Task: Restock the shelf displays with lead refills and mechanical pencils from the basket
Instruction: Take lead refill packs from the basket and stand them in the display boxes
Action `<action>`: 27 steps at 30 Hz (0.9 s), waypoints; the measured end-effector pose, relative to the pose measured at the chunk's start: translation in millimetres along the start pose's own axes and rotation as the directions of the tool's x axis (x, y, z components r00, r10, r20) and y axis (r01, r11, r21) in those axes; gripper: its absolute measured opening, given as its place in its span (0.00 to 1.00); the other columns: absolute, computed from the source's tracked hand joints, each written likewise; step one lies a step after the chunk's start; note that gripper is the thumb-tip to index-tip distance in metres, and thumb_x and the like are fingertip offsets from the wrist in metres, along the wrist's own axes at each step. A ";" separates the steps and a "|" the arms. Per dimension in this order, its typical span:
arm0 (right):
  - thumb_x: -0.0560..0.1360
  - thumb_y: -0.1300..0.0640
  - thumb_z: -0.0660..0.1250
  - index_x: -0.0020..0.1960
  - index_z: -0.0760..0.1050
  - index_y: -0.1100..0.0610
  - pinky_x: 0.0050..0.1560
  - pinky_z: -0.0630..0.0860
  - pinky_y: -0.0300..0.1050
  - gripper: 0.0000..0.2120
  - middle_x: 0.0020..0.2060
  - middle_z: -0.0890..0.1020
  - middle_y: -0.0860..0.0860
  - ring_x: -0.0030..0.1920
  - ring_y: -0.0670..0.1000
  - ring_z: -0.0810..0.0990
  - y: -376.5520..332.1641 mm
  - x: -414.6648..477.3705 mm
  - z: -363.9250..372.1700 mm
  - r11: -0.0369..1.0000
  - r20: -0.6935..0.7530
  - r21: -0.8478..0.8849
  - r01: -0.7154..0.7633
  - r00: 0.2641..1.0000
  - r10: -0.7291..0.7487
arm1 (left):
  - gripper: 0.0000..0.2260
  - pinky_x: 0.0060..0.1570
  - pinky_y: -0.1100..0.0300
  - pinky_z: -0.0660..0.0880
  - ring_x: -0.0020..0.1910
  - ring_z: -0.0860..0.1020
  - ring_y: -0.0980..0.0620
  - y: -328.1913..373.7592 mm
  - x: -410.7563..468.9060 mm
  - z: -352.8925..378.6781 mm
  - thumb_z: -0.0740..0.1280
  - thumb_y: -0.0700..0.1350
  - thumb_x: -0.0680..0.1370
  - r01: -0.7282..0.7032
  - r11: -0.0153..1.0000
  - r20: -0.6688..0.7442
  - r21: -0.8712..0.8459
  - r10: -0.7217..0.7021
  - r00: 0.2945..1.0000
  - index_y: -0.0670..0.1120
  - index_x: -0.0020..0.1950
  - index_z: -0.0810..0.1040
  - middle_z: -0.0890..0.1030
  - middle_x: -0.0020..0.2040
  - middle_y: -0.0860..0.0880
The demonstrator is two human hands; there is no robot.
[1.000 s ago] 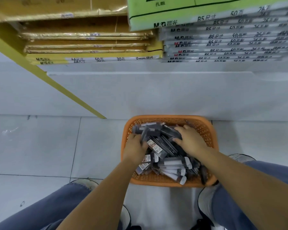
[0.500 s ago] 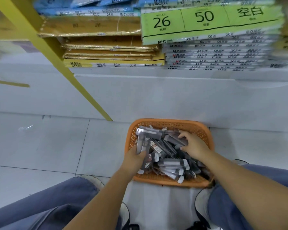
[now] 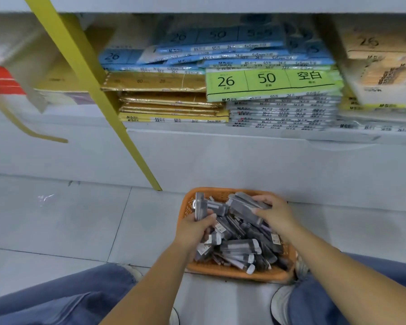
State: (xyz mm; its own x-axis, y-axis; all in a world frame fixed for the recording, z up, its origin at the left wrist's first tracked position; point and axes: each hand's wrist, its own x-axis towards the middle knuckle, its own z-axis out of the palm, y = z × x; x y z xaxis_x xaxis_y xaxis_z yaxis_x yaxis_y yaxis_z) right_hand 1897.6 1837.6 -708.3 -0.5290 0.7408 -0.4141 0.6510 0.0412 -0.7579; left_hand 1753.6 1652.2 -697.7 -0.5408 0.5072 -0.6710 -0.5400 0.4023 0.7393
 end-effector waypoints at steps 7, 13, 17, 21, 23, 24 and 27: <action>0.71 0.59 0.75 0.54 0.82 0.46 0.52 0.81 0.56 0.14 0.51 0.85 0.49 0.49 0.53 0.85 -80.0 -59.4 -1.4 0.842 0.036 0.535 0.062 0.995 -0.096 | 0.09 0.34 0.61 0.74 0.34 0.79 0.54 48.2 -37.6 18.3 0.79 0.56 0.68 -0.106 0.978 0.192 -0.179 0.140 0.971 0.53 0.43 0.86 0.81 0.34 0.52; 0.75 0.64 0.69 0.57 0.79 0.56 0.55 0.79 0.59 0.11 0.51 0.84 0.54 0.50 0.56 0.84 -131.2 -104.4 3.2 0.807 0.031 0.575 0.139 0.981 -0.191 | 0.21 0.52 0.42 0.80 0.54 0.83 0.34 87.2 -70.3 17.1 0.75 0.46 0.75 -0.122 0.913 0.198 -0.389 0.212 0.957 0.37 0.64 0.78 0.83 0.56 0.33; 0.78 0.57 0.67 0.54 0.77 0.53 0.44 0.78 0.39 0.06 0.45 0.85 0.48 0.42 0.47 0.84 -169.7 -121.5 -17.0 0.885 0.012 0.339 0.319 0.939 -0.343 | 0.16 0.55 0.42 0.79 0.52 0.82 0.37 122.6 -93.2 13.0 0.66 0.42 0.81 -0.226 0.913 0.187 -0.340 0.301 0.935 0.36 0.67 0.74 0.82 0.57 0.32; 0.78 0.59 0.66 0.54 0.77 0.56 0.38 0.74 0.43 0.05 0.39 0.85 0.53 0.38 0.52 0.81 -211.5 -124.7 -48.5 0.882 0.058 0.281 0.378 0.911 -0.409 | 0.11 0.51 0.42 0.82 0.52 0.85 0.39 167.7 -119.6 4.9 0.65 0.43 0.82 -0.305 0.906 0.237 -0.293 0.378 0.895 0.43 0.64 0.76 0.85 0.55 0.38; 0.78 0.61 0.67 0.55 0.78 0.56 0.36 0.77 0.41 0.07 0.42 0.84 0.56 0.37 0.51 0.83 -233.1 -125.0 -63.7 0.868 0.079 0.272 0.415 0.890 -0.450 | 0.08 0.43 0.52 0.83 0.47 0.86 0.45 188.4 -129.4 1.4 0.66 0.44 0.82 -0.352 0.898 0.254 -0.266 0.417 0.873 0.47 0.61 0.79 0.87 0.52 0.43; 0.77 0.62 0.67 0.55 0.79 0.57 0.36 0.78 0.40 0.07 0.42 0.82 0.60 0.37 0.52 0.83 -243.0 -124.6 -69.6 0.858 0.087 0.282 0.430 0.879 -0.469 | 0.08 0.41 0.54 0.82 0.46 0.87 0.46 198.4 -133.0 -0.4 0.67 0.44 0.81 -0.370 0.892 0.251 -0.260 0.433 0.866 0.49 0.60 0.80 0.87 0.51 0.44; 0.76 0.62 0.69 0.54 0.81 0.54 0.40 0.79 0.42 0.09 0.46 0.80 0.64 0.42 0.56 0.83 -265.1 -120.6 -77.9 0.834 0.088 0.243 0.495 0.845 -0.527 | 0.07 0.38 0.56 0.82 0.45 0.87 0.47 224.1 -138.5 -4.5 0.69 0.45 0.80 -0.406 0.875 0.222 -0.264 0.465 0.857 0.49 0.58 0.81 0.87 0.50 0.45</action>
State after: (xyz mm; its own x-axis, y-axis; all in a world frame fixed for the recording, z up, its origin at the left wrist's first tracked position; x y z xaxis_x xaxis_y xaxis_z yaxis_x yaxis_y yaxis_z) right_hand 1831.2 1789.5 -418.2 -0.8381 0.5455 0.0056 0.1486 0.2380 -0.9598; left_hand 1704.6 1668.6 -439.3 -0.5715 0.7907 -0.2194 -0.4233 -0.0550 0.9043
